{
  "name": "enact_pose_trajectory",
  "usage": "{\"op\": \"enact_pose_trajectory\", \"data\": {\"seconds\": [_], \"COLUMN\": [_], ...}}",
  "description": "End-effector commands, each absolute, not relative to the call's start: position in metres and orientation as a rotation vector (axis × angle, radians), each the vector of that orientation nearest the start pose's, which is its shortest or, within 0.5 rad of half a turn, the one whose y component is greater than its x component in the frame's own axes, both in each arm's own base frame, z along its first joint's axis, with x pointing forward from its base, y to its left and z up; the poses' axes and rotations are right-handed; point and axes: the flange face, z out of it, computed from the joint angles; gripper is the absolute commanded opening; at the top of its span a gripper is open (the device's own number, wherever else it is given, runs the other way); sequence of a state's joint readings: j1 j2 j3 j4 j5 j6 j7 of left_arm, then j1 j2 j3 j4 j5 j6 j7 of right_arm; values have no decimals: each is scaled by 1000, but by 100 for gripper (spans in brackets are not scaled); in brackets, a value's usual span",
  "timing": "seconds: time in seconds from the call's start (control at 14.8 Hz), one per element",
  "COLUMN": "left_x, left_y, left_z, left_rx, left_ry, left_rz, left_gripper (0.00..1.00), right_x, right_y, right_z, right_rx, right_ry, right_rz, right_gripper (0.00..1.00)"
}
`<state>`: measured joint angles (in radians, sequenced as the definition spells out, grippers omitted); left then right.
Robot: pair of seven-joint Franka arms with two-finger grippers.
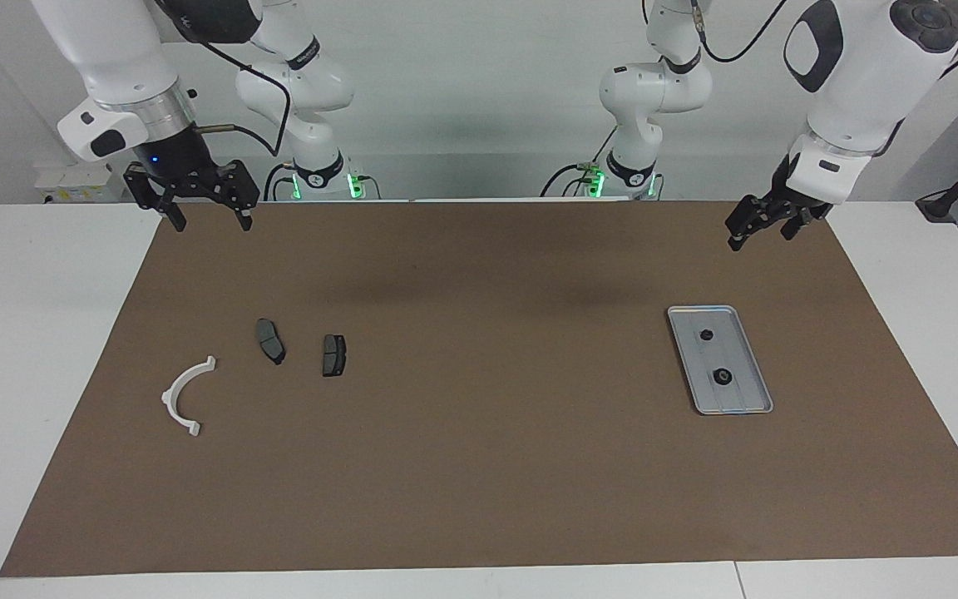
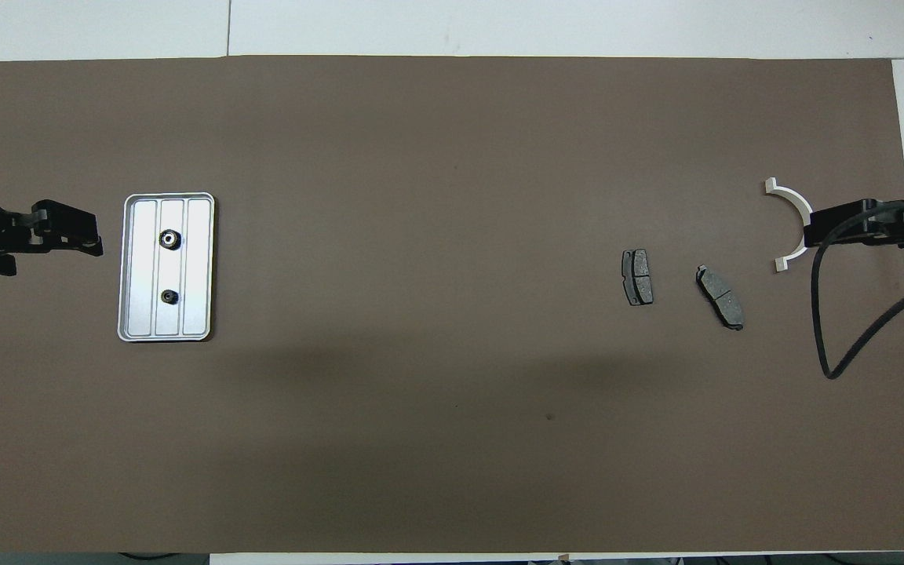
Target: Place bearing gear from tray to pile
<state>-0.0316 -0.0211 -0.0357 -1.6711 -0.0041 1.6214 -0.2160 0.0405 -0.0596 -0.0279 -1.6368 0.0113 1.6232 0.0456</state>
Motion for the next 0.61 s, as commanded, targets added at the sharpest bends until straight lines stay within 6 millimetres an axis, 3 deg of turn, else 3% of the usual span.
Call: {"op": "enact_pose_trajectory", "data": {"seconds": [0.0,0.27,0.54], "left_x": [542,551,588], "left_y": [-35,-17,-20], "left_z": [595,573,515], "left_rx": [-3135,-3134,-3137], "left_ry": [-259,-323,-317], "left_rz": [23,-39,-32], "left_gripper": [100,100,100], "right_x": [535,535,535], "right_y": [4,3,4], "right_z": [634,634,634], "right_rx": [-3125,-3125,-3125], "right_ry": [29,34,29], "right_rz": [-64,-64,-64], "right_gripper": [100,100,100]}}
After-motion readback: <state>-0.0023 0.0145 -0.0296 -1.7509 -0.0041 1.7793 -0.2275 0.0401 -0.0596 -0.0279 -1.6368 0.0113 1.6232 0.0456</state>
